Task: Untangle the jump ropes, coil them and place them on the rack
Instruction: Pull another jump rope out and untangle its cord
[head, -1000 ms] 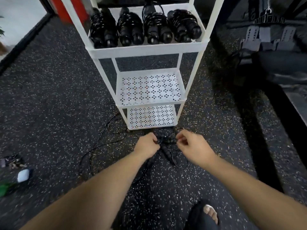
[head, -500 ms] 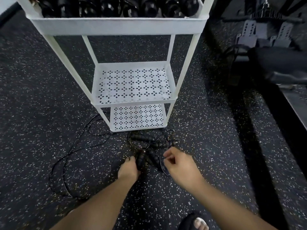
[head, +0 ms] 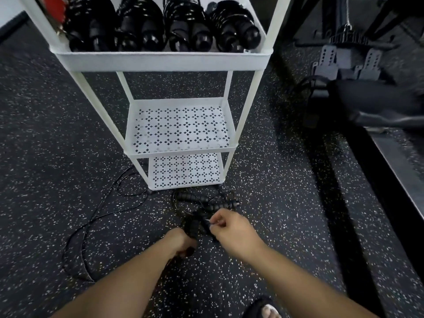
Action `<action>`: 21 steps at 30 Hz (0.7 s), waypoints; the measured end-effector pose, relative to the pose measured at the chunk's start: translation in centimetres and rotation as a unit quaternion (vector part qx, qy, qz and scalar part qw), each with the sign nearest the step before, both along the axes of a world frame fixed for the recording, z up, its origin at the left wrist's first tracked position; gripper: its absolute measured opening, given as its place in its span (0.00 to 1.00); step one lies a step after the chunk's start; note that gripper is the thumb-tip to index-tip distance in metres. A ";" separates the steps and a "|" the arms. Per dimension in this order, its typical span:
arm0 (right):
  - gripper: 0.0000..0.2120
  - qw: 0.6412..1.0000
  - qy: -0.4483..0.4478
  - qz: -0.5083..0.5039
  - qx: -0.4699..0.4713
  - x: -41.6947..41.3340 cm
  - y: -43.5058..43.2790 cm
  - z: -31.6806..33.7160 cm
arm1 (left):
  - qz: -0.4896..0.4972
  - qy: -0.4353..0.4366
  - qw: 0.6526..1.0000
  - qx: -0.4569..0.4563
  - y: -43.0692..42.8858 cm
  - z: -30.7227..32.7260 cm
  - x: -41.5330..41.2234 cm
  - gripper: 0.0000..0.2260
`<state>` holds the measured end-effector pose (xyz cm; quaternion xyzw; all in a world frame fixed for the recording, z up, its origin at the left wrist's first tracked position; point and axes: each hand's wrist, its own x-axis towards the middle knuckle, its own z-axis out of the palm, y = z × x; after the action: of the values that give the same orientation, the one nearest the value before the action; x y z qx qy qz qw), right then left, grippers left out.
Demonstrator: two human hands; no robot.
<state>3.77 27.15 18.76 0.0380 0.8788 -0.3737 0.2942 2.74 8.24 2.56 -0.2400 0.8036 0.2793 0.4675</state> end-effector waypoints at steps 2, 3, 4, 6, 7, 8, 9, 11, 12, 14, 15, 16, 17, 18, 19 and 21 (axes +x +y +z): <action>0.06 1.000 -0.015 0.019 0.015 0.0 0.5 1.2 | 0.065 -0.020 0.996 0.056 -0.1 2.9 -0.5 0.06; 0.06 0.999 -0.014 0.025 0.024 0.1 0.9 2.1 | 0.086 -0.031 0.993 0.079 -0.2 4.6 -0.8 0.06; 0.07 0.999 -0.014 0.025 0.030 0.2 1.2 2.9 | 0.091 -0.050 0.990 0.095 -0.5 6.3 -1.1 0.07; 0.07 0.999 -0.033 0.020 0.035 0.5 1.9 4.2 | 0.051 -0.097 0.987 0.119 -1.1 10.1 -1.8 0.08; 0.07 0.998 -0.050 0.024 0.039 0.9 2.0 5.3 | 0.028 -0.112 0.986 0.124 -1.6 12.7 -1.8 0.08; 0.08 0.996 -0.066 0.031 0.045 1.1 2.1 6.1 | 0.009 -0.119 0.984 0.132 -2.0 14.9 -1.9 0.07; 0.11 0.995 -0.083 0.029 0.041 1.5 2.0 7.1 | -0.004 -0.122 0.982 0.141 -2.3 17.5 -1.7 0.07; 0.16 0.993 -0.115 -0.005 -0.009 2.2 1.4 9.2 | -0.025 -0.116 0.981 0.155 -2.9 22.3 -1.2 0.07; 0.18 0.990 -0.132 -0.031 -0.039 2.6 0.9 10.2 | -0.037 -0.110 0.981 0.159 -3.2 24.4 -0.7 0.08; 0.22 0.980 -0.164 -0.082 -0.083 3.4 -0.4 12.5 | -0.046 -0.088 0.981 0.166 -3.6 27.8 0.1 0.10; 0.24 0.974 -0.178 -0.100 -0.098 3.9 -1.1 13.4 | -0.045 -0.075 0.981 0.175 -3.8 29.4 0.8 0.11; 0.26 0.968 -0.191 -0.114 -0.114 4.3 -1.8 14.1 | -0.039 -0.059 0.979 0.189 -3.9 30.8 1.4 0.13; 0.26 0.962 -0.203 -0.127 -0.135 4.8 -2.6 14.9 | -0.034 -0.039 0.978 0.202 -3.9 32.1 2.1 0.15; 0.26 0.953 -0.209 -0.146 -0.164 5.2 -3.3 15.7 | -0.031 -0.014 0.977 0.210 -3.9 33.4 2.9 0.16; 0.24 0.944 -0.206 -0.172 -0.193 5.5 -4.0 16.6 | -0.038 0.015 0.977 0.209 -3.8 35.0 3.8 0.16; 0.19 0.931 -0.175 -0.218 -0.234 6.1 -4.9 18.4 | -0.067 0.069 0.975 0.199 -3.6 37.3 5.5 0.14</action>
<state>9.92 22.27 37.20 0.2240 0.6712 -0.6109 0.3551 8.27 4.60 39.87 -0.0683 0.7764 0.4176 0.4671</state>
